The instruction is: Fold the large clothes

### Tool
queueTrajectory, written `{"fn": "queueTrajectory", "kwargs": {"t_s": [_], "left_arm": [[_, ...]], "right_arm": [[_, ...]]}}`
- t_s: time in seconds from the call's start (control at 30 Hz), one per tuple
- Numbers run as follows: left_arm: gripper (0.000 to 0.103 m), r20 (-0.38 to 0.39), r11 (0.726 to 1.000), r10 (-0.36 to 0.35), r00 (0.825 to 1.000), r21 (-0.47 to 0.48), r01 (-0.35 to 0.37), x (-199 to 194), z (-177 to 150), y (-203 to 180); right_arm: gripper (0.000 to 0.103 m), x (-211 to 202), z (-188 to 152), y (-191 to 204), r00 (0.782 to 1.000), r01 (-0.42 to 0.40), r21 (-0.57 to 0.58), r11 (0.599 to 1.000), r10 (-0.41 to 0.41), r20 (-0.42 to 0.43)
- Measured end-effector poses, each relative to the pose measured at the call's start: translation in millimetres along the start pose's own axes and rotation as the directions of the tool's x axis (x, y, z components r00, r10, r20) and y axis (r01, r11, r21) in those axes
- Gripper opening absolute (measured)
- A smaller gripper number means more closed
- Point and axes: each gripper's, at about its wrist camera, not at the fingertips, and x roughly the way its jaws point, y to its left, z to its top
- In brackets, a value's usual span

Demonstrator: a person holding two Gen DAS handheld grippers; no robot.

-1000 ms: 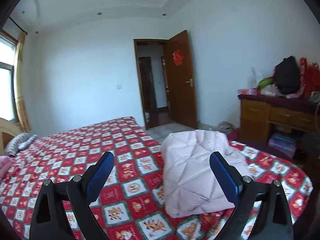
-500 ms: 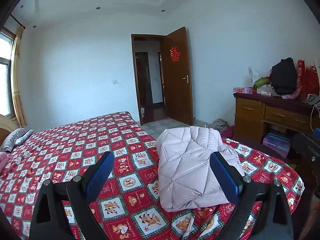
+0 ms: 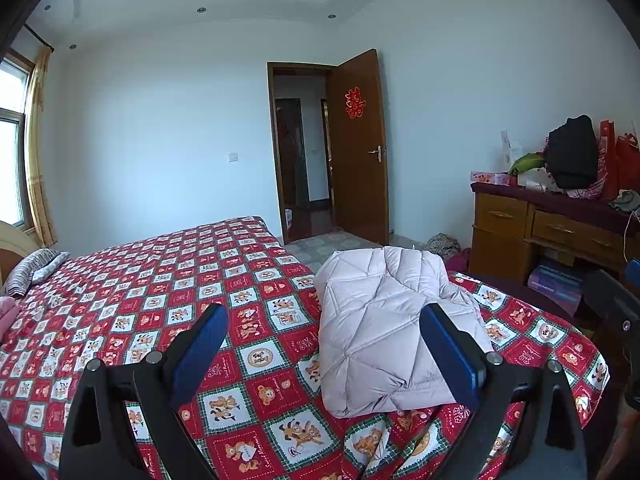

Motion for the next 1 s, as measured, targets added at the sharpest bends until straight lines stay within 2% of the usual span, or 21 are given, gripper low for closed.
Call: {"fn": "queueTrajectory", "kwargs": {"t_s": [1.0], "left_arm": [[0.097,-0.006,1.0,0.007,1.0,-0.006,-0.007,2.0,-3.2,2.8]], "right_arm": [[0.103,4.3,0.0,-3.6,1.0,-0.011,0.01,1.0,0.012,-0.012]]}}
